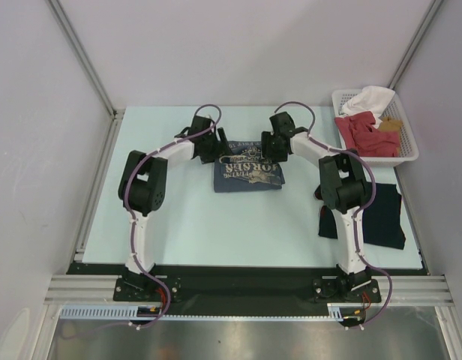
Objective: Fold and stack the tank tops
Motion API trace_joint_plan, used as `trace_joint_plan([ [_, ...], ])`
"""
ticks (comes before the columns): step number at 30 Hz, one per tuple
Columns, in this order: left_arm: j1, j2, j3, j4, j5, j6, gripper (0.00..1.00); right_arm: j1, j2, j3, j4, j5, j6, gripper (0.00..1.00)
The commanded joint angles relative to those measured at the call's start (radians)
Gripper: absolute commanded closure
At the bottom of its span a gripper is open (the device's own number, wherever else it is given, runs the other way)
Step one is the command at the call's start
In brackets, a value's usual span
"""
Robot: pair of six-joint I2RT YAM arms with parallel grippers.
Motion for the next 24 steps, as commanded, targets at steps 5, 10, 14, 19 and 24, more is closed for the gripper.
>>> trace_joint_plan([
  [5,-0.048,0.127,0.082,-0.082,-0.037,-0.015,0.52,0.036,0.042,0.004,-0.067,0.079,0.004,0.70],
  [10,-0.050,0.083,0.028,-0.024,-0.020,-0.006,1.00,0.025,-0.008,-0.073,0.009,0.033,0.029,1.00],
  [14,-0.080,0.013,-0.026,0.026,0.012,0.028,1.00,0.006,-0.151,-0.216,0.124,-0.009,0.066,1.00],
  [19,-0.174,-0.163,-0.191,0.118,0.007,-0.022,1.00,0.014,-0.390,-0.385,0.170,-0.003,0.099,1.00],
  [24,-0.285,-0.316,-0.297,0.152,-0.040,-0.065,1.00,0.022,-0.611,-0.570,0.138,0.027,0.118,1.00],
])
